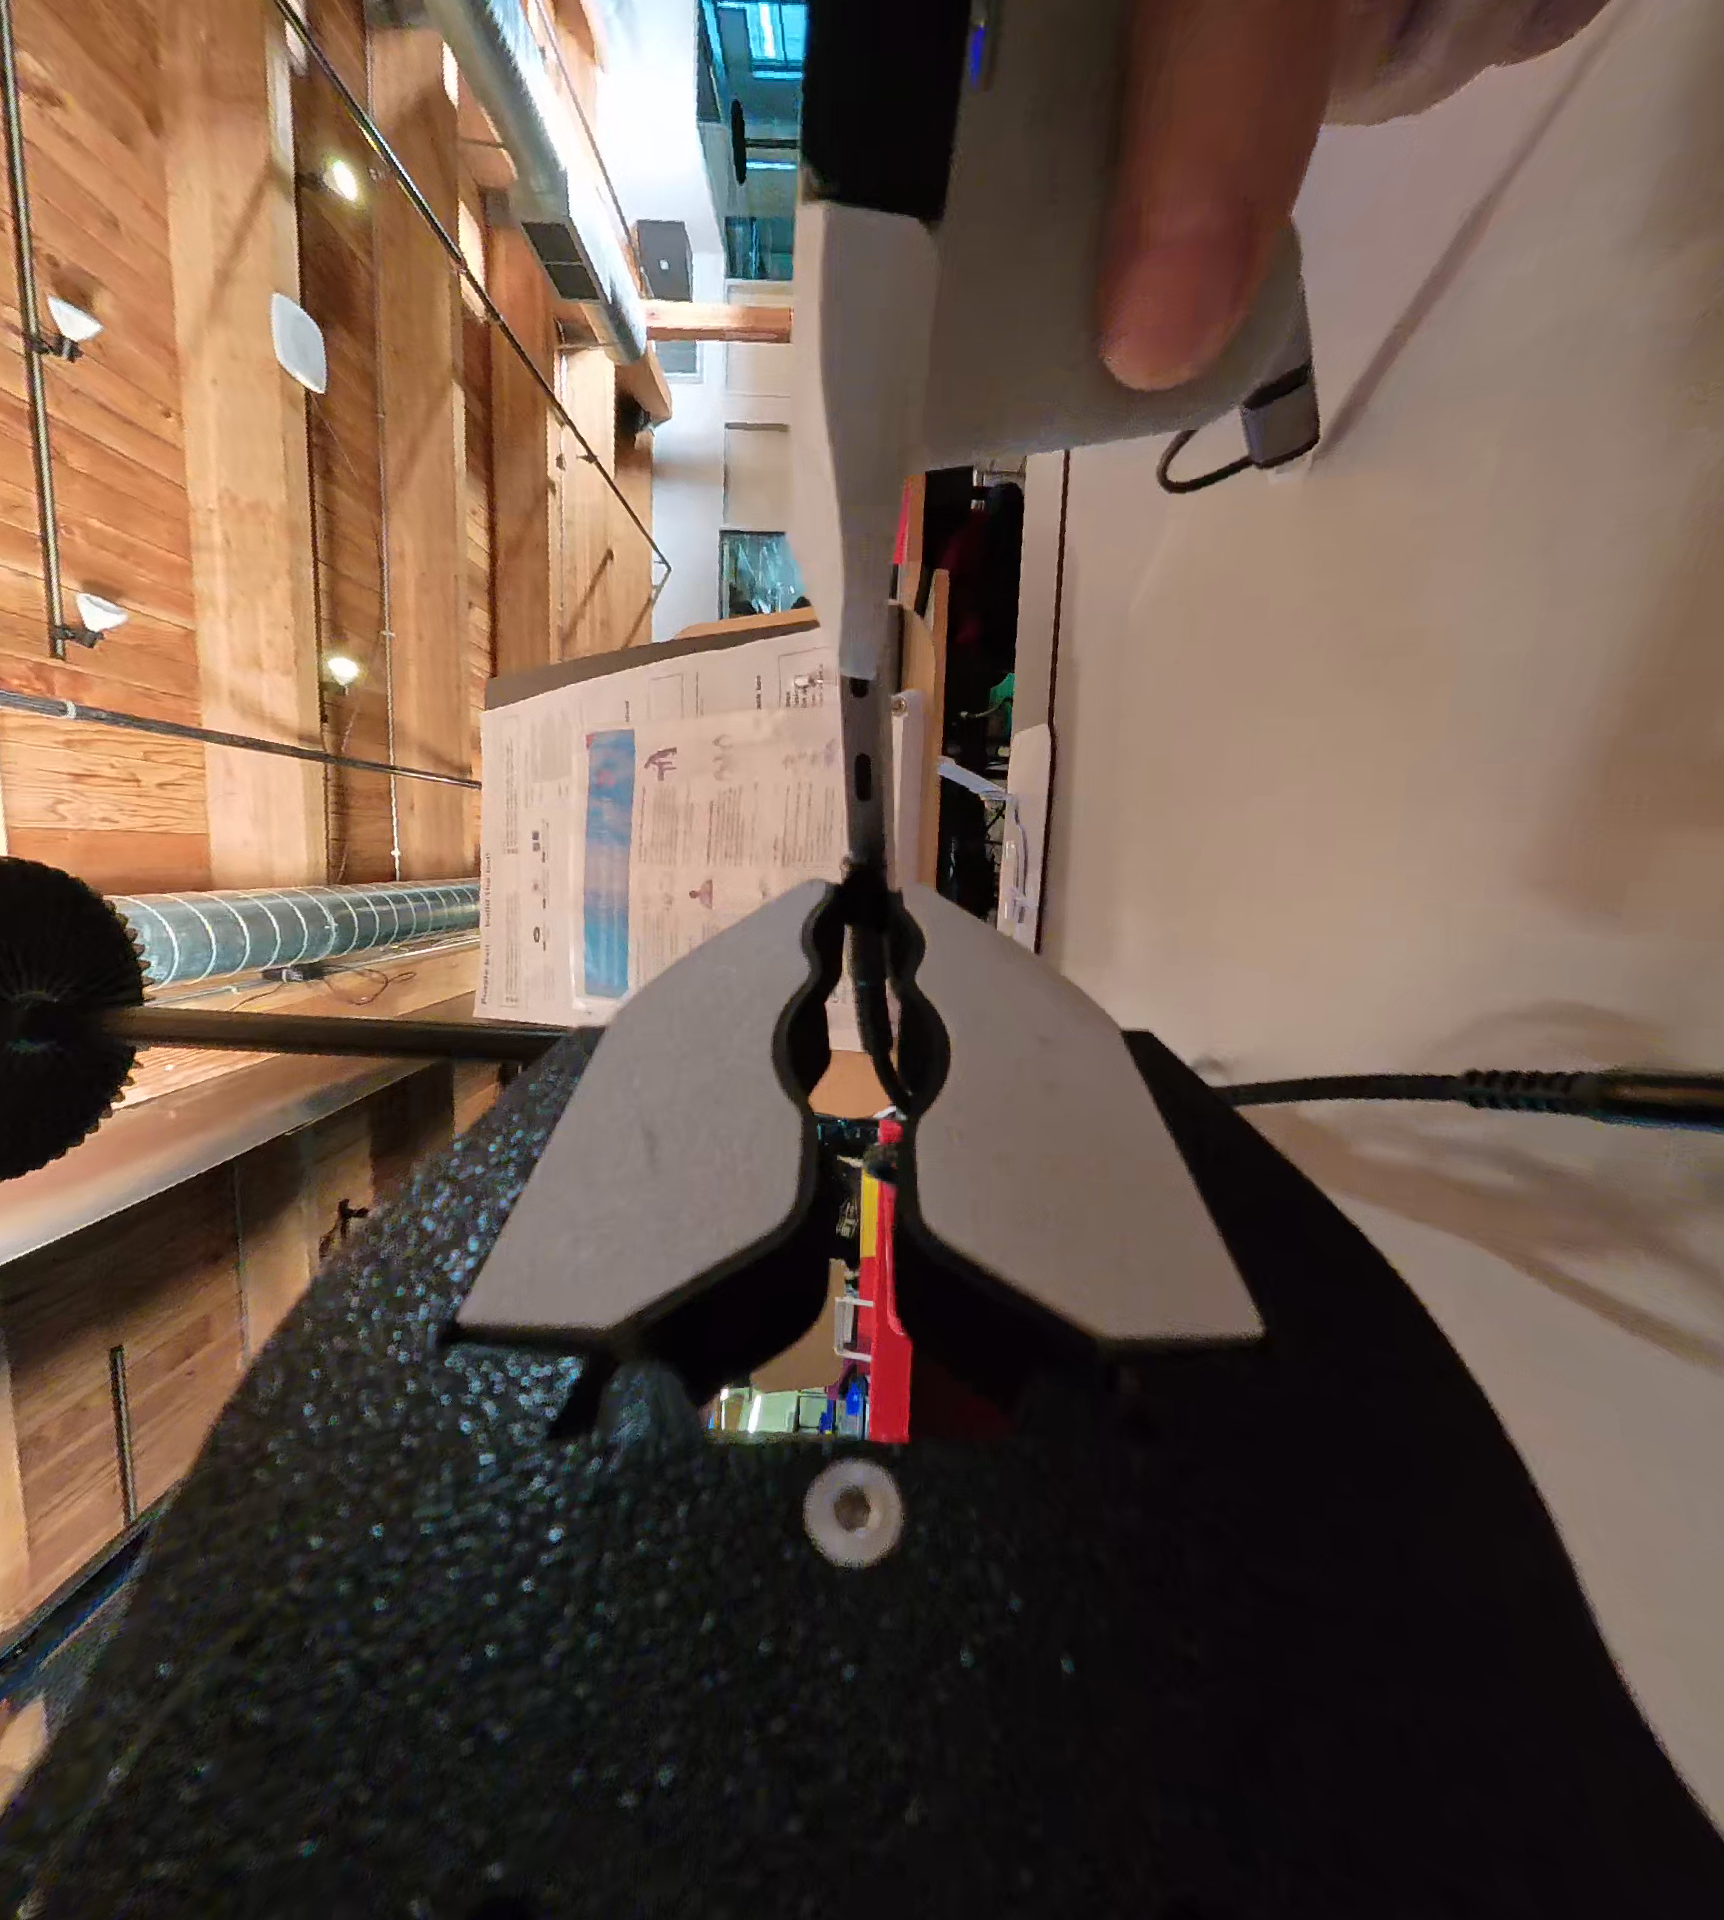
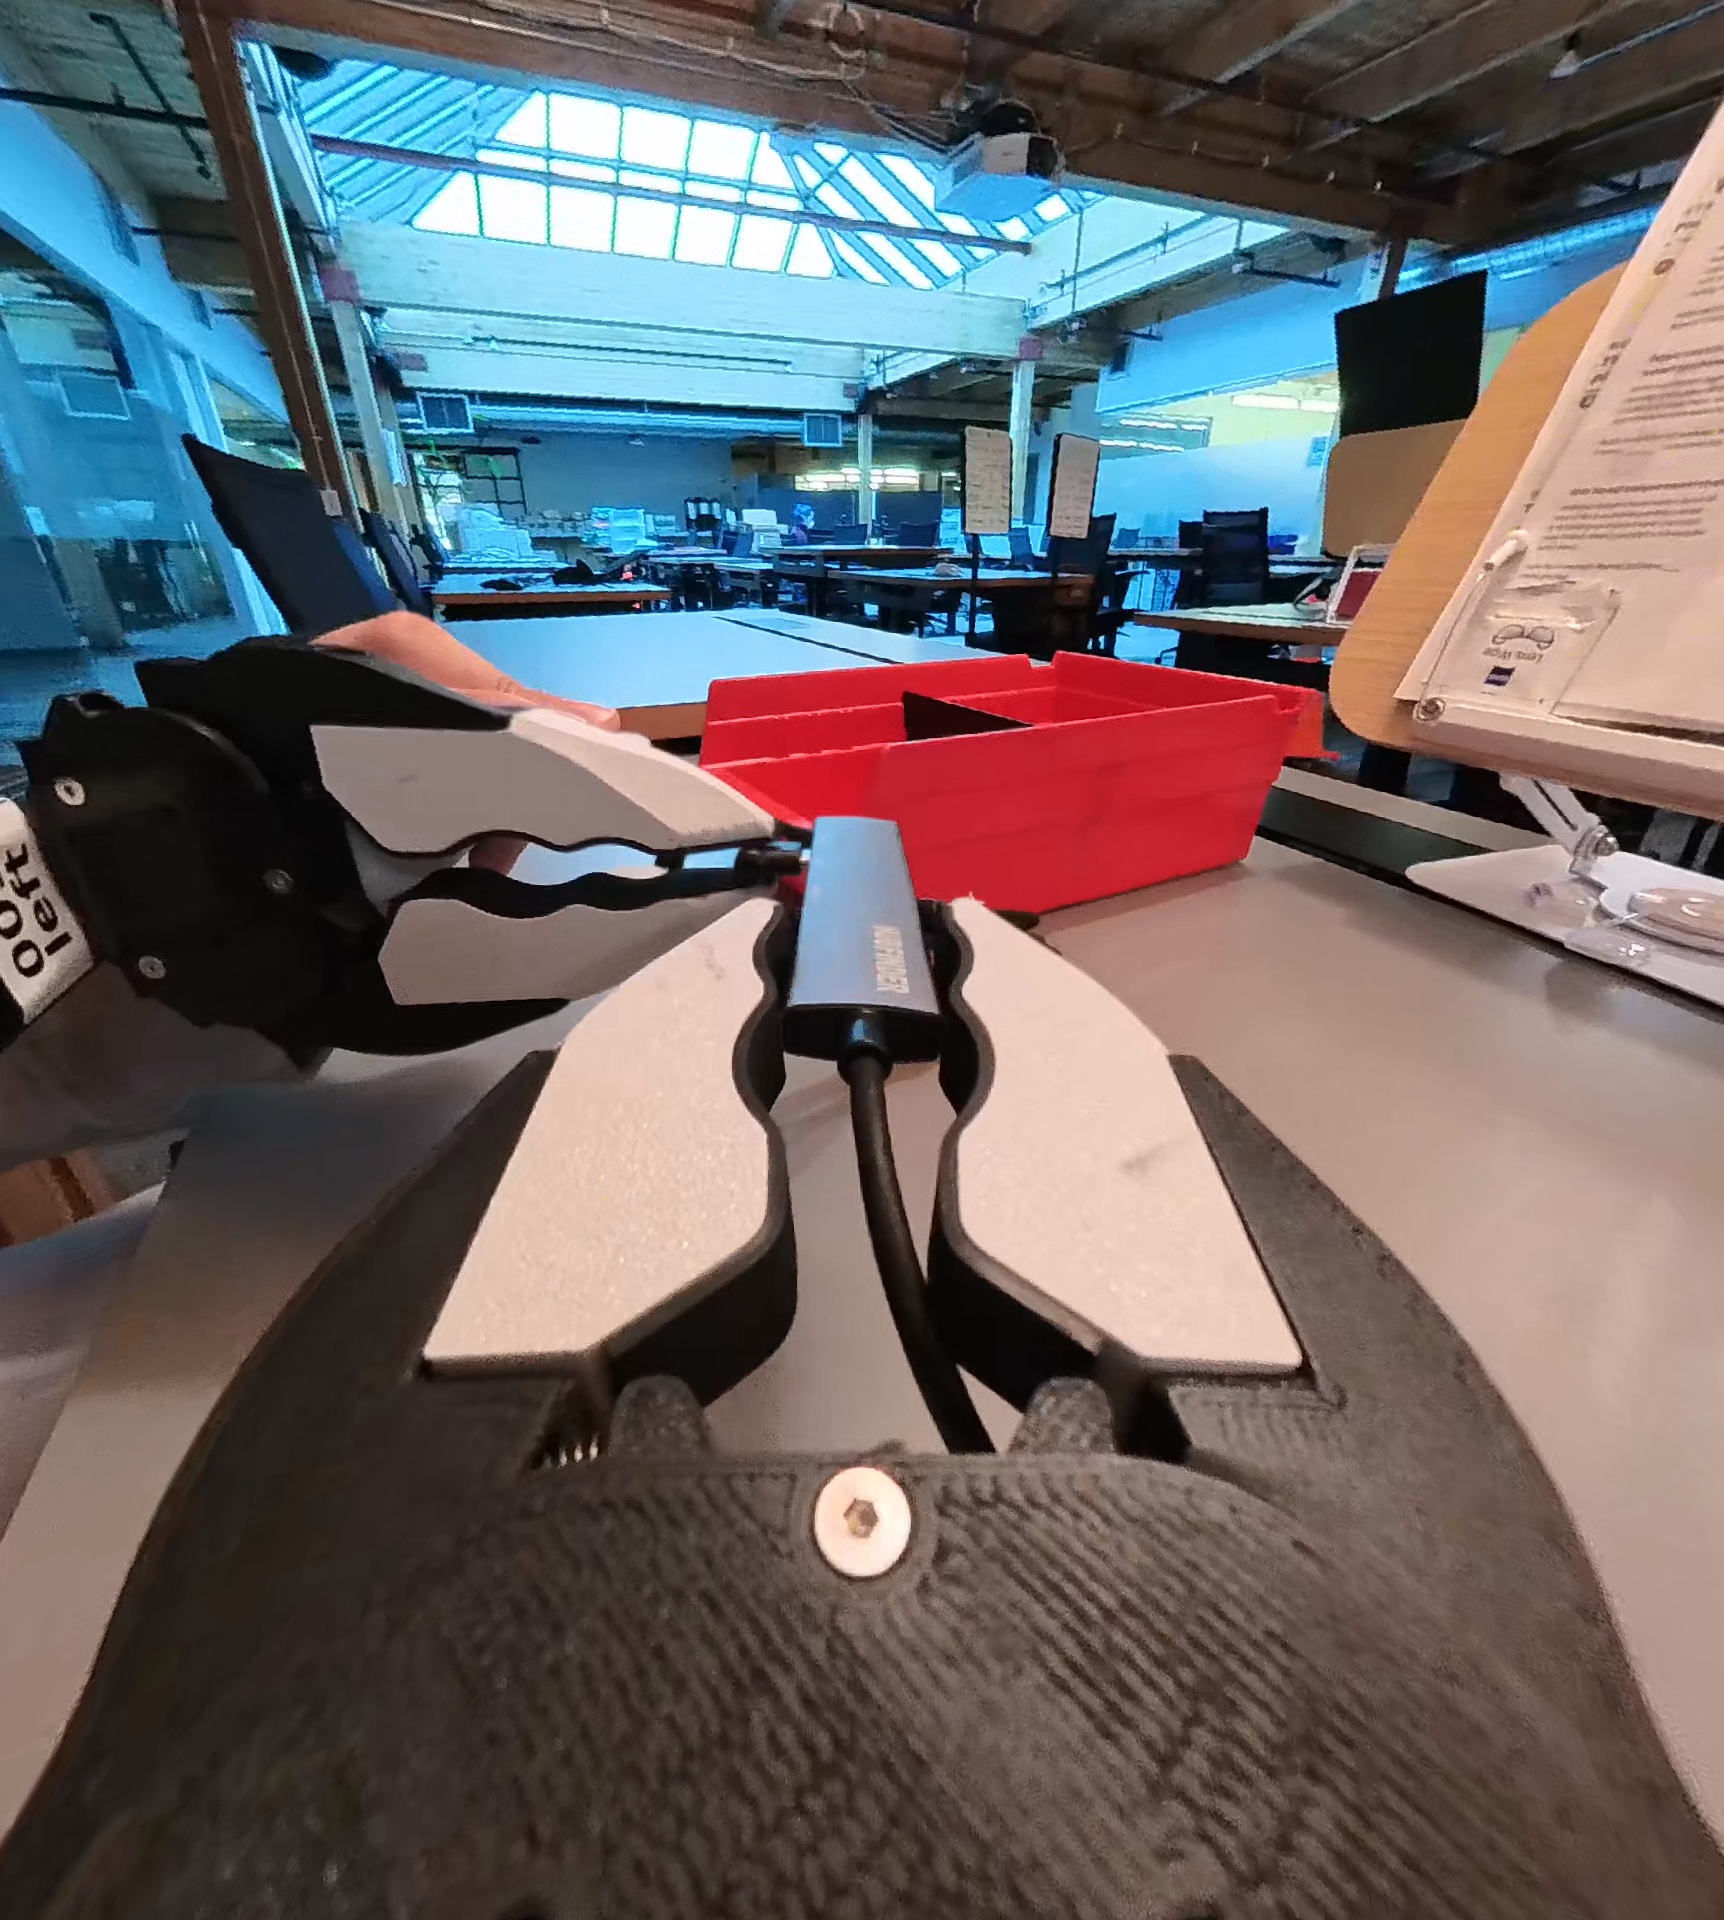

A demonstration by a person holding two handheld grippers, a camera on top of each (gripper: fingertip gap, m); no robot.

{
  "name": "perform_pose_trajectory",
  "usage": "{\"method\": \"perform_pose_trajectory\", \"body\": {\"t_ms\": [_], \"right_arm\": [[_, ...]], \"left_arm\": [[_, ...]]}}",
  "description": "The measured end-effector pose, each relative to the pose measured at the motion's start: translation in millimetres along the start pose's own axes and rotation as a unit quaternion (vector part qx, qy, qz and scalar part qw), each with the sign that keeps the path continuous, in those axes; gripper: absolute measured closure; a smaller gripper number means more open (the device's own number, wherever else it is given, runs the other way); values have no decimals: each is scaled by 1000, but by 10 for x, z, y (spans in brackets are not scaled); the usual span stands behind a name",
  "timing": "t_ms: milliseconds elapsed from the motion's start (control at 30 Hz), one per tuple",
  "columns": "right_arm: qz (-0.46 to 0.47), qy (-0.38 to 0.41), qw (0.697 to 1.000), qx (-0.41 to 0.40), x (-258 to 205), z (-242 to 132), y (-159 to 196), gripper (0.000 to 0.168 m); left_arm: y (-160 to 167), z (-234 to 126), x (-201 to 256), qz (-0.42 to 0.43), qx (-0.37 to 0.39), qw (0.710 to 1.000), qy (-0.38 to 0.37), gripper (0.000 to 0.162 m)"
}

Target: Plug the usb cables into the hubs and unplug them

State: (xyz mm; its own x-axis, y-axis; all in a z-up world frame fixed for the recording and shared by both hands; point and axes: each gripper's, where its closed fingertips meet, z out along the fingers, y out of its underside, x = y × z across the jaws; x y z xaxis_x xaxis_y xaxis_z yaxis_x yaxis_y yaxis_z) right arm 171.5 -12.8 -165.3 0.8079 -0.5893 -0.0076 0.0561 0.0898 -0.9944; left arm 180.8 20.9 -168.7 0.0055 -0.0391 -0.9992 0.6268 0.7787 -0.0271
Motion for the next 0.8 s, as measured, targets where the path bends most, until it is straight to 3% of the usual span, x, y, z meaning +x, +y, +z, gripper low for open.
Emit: {"method": "perform_pose_trajectory", "body": {"t_ms": [367,800], "right_arm": [[48,-24,998,-28,-54,15,64,141],[27,-51,997,-53,-143,-16,115,139]], "left_arm": [[1,-28,43,-6,8,1000,16,155],[-10,-71,36,-21,32,997,63,155]]}}
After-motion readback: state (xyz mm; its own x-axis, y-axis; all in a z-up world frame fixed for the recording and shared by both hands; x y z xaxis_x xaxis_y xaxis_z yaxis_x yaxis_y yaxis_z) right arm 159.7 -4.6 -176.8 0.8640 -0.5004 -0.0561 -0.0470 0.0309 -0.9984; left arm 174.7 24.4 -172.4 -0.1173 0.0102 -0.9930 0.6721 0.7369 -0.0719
